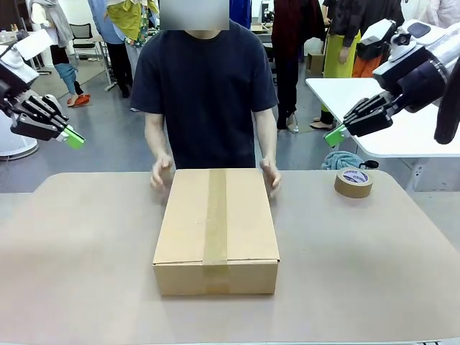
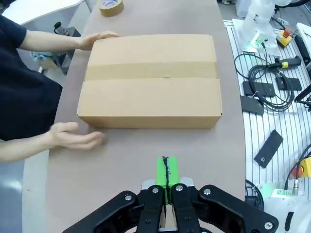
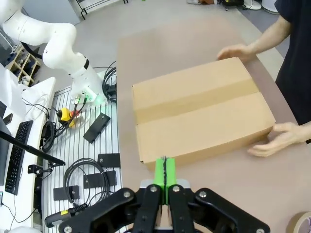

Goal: Wrap the clocks to prevent damage.
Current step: After the human seals the box with tape, release both hands from the side flaps of the Package Box.

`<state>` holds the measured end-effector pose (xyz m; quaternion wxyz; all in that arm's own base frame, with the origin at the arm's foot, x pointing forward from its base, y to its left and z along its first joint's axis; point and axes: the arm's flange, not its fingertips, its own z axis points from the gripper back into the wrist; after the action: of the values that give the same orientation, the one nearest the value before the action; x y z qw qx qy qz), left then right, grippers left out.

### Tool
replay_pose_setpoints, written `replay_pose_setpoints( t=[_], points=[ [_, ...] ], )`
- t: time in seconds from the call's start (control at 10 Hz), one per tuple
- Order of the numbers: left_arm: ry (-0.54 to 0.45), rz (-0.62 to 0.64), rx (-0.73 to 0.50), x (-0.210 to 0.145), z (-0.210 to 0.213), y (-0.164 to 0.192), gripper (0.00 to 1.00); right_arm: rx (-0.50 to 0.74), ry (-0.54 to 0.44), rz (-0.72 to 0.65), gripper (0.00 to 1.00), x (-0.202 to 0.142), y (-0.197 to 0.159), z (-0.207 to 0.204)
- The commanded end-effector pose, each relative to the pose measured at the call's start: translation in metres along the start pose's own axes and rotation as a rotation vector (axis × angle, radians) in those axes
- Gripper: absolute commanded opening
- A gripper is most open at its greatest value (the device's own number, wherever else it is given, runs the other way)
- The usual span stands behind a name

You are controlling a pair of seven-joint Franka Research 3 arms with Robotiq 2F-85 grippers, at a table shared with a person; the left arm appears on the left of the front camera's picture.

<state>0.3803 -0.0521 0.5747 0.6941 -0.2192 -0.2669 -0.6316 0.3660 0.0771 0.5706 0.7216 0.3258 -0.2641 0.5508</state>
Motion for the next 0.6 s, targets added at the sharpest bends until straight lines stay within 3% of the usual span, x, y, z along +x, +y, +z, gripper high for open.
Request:
replay_pose_setpoints(
  t=[0.0, 0.5],
  points=[
    [0.019, 0.006, 0.007, 0.0014, -0.0016, 0.0018, 0.0, -0.01, -0.026, 0.001, 0.01, 0.0039, 0.0025, 0.0016],
    [0.019, 0.006, 0.007, 0.0014, -0.0016, 0.0018, 0.0, -0.01, -0.026, 0.001, 0.01, 0.0039, 0.0025, 0.0016]
  ],
)
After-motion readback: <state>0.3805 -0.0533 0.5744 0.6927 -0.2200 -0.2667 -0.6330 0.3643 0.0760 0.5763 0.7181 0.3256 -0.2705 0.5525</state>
